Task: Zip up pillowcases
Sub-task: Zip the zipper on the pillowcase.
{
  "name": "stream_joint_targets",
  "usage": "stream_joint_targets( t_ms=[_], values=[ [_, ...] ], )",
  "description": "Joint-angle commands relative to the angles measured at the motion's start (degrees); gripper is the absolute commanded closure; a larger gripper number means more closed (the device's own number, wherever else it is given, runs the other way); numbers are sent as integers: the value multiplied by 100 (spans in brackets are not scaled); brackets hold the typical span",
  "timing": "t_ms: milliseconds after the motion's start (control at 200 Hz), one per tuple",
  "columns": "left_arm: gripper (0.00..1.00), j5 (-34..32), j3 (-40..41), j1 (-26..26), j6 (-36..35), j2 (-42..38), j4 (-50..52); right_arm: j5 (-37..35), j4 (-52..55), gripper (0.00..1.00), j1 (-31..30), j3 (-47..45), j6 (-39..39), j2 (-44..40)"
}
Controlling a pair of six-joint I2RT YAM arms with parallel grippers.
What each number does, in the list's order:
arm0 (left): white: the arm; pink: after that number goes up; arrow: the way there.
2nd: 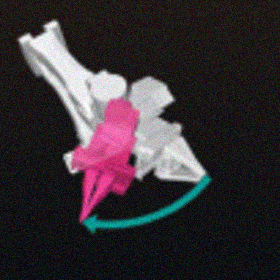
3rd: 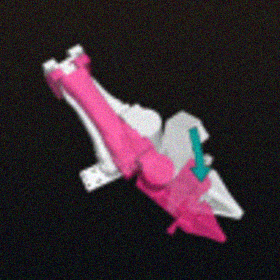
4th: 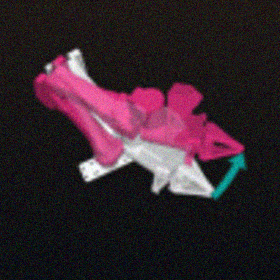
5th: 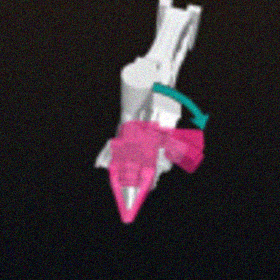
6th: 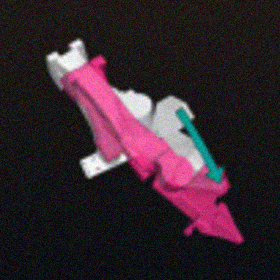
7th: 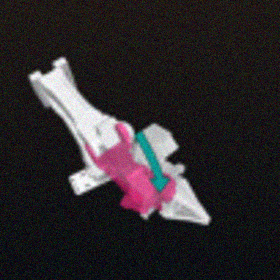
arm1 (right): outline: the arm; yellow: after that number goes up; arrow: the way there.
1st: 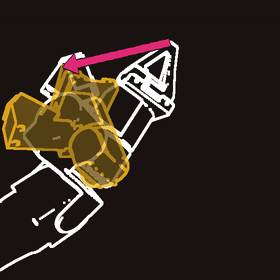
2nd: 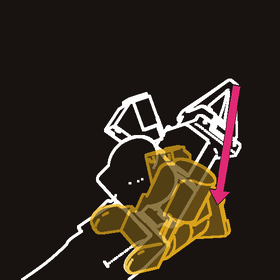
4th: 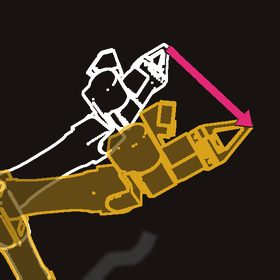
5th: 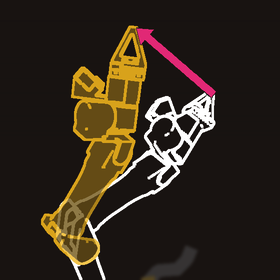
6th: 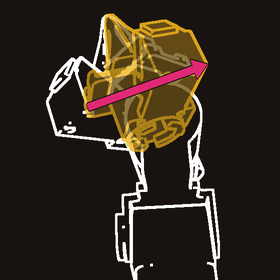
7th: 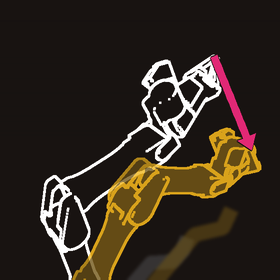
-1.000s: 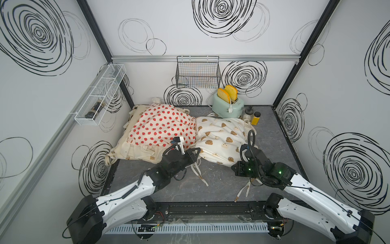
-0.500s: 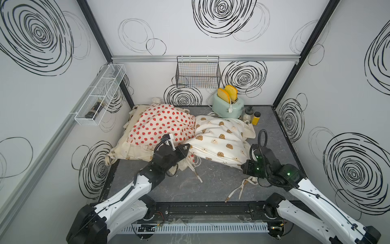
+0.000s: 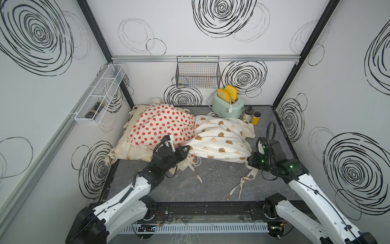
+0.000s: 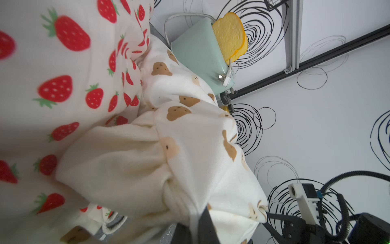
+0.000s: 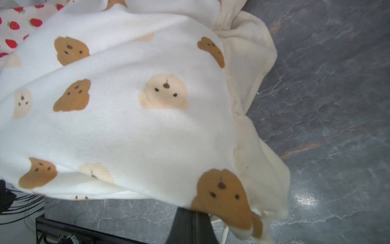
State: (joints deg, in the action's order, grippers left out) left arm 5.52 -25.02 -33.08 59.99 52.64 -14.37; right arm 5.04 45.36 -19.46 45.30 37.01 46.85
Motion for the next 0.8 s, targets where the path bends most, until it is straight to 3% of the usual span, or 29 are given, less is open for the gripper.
stream_joint_targets(
  t_ms=[0, 110, 185, 240, 285, 340, 455, 625, 695, 770, 795],
  values=[
    [100, -529, -33, -630, 47, 262, -514, 79, -146, 100, 676, 308, -611, 119],
    [100, -982, -172, -1485, 59, 791, -774, 630, -410, 100, 1350, 132, -936, 237],
    [100, -1163, -279, -1797, -67, 1241, -907, 979, -584, 100, 1636, -108, -995, 321],
    [100, -1192, -306, -1851, -69, 1517, -944, 1150, -630, 94, 1725, -161, -1004, 359],
    [100, -1147, -302, -1832, -127, 1658, -992, 1118, -630, 83, 1738, -177, -961, 347],
    [78, -1238, -336, -1850, -259, 1689, -916, 1169, -684, 72, 1748, -188, -959, 293],
    [64, -1526, -459, -1906, -486, 1574, -467, 1034, -604, 53, 1774, -93, -914, 203],
    [18, -2052, -509, -1887, -770, 925, 349, 404, -416, 31, 1899, 262, -871, 115],
    [1, -2340, -601, -1828, -924, 550, 787, 200, -514, 15, 1965, 458, -880, 142],
    [4, -2759, -798, -1717, -1170, 160, 1397, 41, -718, 1, 1977, 644, -833, 301],
    [4, -2877, -868, -1642, -1252, 49, 1582, -15, -860, 2, 1980, 669, -818, 371]
  ],
)
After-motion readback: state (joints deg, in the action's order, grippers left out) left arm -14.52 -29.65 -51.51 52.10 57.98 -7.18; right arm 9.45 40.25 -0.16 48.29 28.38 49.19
